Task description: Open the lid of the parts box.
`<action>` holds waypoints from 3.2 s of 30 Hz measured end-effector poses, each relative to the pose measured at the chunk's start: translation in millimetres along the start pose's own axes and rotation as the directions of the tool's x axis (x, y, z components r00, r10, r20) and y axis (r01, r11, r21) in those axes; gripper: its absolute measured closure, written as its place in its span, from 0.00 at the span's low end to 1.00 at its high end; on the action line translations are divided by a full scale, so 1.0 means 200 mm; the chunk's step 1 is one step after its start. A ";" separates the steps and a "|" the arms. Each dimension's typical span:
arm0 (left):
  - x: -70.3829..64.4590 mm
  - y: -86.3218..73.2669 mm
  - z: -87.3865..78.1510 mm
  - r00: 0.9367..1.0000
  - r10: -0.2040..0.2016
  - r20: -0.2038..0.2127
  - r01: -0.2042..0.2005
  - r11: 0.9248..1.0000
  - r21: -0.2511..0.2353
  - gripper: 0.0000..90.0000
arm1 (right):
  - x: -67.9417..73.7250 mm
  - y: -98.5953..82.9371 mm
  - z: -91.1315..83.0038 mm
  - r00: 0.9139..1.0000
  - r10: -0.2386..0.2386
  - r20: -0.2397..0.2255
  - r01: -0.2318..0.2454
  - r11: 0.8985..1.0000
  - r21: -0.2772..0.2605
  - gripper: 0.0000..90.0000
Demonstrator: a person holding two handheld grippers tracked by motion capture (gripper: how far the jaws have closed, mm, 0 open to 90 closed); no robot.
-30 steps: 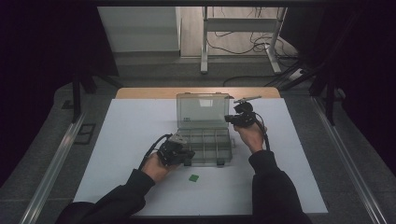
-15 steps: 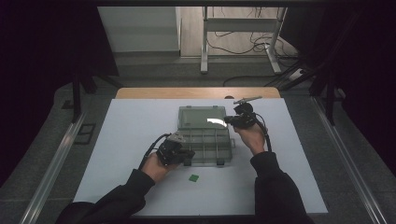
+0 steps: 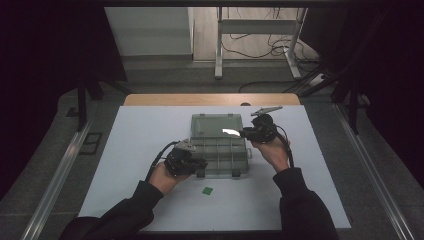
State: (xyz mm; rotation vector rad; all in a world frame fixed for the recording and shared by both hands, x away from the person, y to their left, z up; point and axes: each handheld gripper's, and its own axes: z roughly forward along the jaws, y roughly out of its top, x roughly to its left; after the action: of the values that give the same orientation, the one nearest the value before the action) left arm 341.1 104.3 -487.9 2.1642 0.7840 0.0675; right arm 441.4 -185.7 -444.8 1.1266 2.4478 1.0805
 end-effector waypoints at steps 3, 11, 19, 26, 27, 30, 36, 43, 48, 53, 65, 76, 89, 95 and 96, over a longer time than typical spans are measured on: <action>0.00 0.00 -0.03 1.000 0.004 -0.008 -0.005 1.000 -0.005 0.83 | 0.02 0.00 -0.03 1.000 0.000 -0.007 0.000 1.000 -0.005 0.75; 0.00 0.01 -0.11 1.000 -0.010 -0.028 0.009 0.999 -0.033 0.71 | 0.08 -0.02 -0.09 1.000 -0.029 -0.007 0.029 0.999 -0.026 0.66; 0.01 0.00 -0.18 0.999 -0.006 -0.051 0.004 0.999 -0.036 0.60 | 0.13 -0.04 -0.15 0.999 -0.040 -0.008 0.039 0.998 -0.042 0.59; 0.02 -0.01 -0.24 0.997 -0.009 -0.074 0.006 0.999 -0.040 0.49 | 0.16 -0.07 -0.18 0.999 -0.054 -0.002 0.054 0.998 -0.046 0.54; 0.02 -0.01 -0.25 0.997 -0.008 -0.077 0.005 0.999 -0.037 0.48 | 0.16 -0.07 -0.19 0.998 -0.056 -0.001 0.056 0.997 -0.046 0.54; 0.03 -0.02 -0.28 0.996 -0.014 -0.089 0.010 0.999 -0.040 0.45 | 0.18 -0.09 -0.20 0.998 -0.062 -0.001 0.062 0.997 -0.046 0.51; 0.04 -0.03 -0.32 0.995 -0.031 -0.096 0.026 0.998 -0.056 0.36 | 0.19 -0.13 -0.23 0.997 -0.079 0.006 0.080 0.996 -0.049 0.46; 0.04 -0.04 -0.34 0.991 -0.028 -0.134 0.019 0.998 -0.066 0.20 | 0.20 -0.18 -0.28 0.997 -0.081 0.010 0.081 0.994 -0.070 0.40; 0.04 -0.06 -0.37 0.988 -0.043 -0.149 0.032 0.997 -0.074 0.12 | 0.22 -0.21 -0.32 0.996 -0.084 0.016 0.085 0.993 -0.082 0.35; 0.05 -0.09 -0.41 0.987 -0.056 -0.150 0.045 0.996 -0.078 0.07 | 0.23 -0.24 -0.36 0.997 -0.079 0.022 0.081 0.992 -0.092 0.32; 0.02 -0.19 -0.51 0.980 -0.051 -0.191 0.035 0.996 -0.083 0.02 | 0.26 -0.32 -0.42 0.996 -0.076 0.047 0.081 0.992 -0.101 0.22; 0.01 -0.31 -0.62 0.967 -0.079 -0.240 0.052 0.992 -0.115 0.00 | 0.26 -0.40 -0.48 0.995 -0.062 0.077 0.069 0.993 -0.091 0.09; -0.02 -0.46 -0.74 0.949 -0.108 -0.295 0.062 0.985 -0.159 0.00 | 0.27 -0.51 -0.57 0.995 -0.015 0.097 0.025 0.995 -0.098 0.01; -0.03 -0.50 -0.77 0.945 -0.110 -0.307 0.058 0.983 -0.172 0.00 | 0.27 -0.57 -0.60 0.994 0.000 0.106 0.010 0.995 -0.096 0.00; -0.03 -0.51 -0.78 0.945 -0.110 -0.307 0.059 0.983 -0.171 0.00 | 0.26 -0.58 -0.60 0.994 0.003 0.110 0.007 0.995 -0.097 0.00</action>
State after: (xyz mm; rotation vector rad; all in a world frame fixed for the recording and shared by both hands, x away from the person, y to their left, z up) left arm 236.9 255.3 -456.3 1.9885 1.0160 0.4274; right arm 282.5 -260.3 -439.0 1.1223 2.2862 1.0938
